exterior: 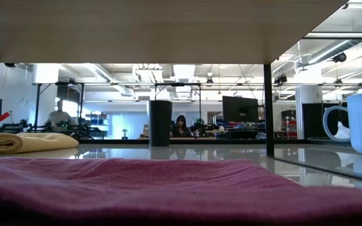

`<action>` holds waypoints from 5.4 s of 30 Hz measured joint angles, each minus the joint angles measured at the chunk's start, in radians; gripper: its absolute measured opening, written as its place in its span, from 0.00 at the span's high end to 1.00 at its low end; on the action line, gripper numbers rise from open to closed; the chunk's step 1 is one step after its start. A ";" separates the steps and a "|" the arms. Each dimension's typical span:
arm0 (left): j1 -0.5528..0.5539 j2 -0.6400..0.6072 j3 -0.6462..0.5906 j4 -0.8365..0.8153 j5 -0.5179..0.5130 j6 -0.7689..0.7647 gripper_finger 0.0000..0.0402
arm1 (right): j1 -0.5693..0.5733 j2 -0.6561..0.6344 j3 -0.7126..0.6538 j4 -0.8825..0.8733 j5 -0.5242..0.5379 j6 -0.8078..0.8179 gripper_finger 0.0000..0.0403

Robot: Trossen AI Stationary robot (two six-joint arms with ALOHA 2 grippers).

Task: Stack small to large cups/mugs on shelf
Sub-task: Put the brown mug on the shelf, then put the black cup on the shelf

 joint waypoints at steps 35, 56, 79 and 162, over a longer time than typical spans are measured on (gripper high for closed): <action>0.024 -0.025 -0.001 -0.053 0.035 0.020 1.00 | 0.029 -0.003 0.000 -0.073 0.088 -0.022 0.98; 0.087 -0.418 0.028 -0.386 0.023 -0.112 0.68 | -0.330 -0.079 0.019 -0.117 0.070 -0.220 0.61; 0.247 -0.809 0.025 -0.687 -0.040 0.250 0.68 | -0.630 0.010 0.017 -0.012 0.029 -0.165 0.54; 0.298 -1.159 -0.460 0.064 -0.028 0.333 0.68 | -0.965 -0.096 0.021 0.600 -0.539 -0.166 0.58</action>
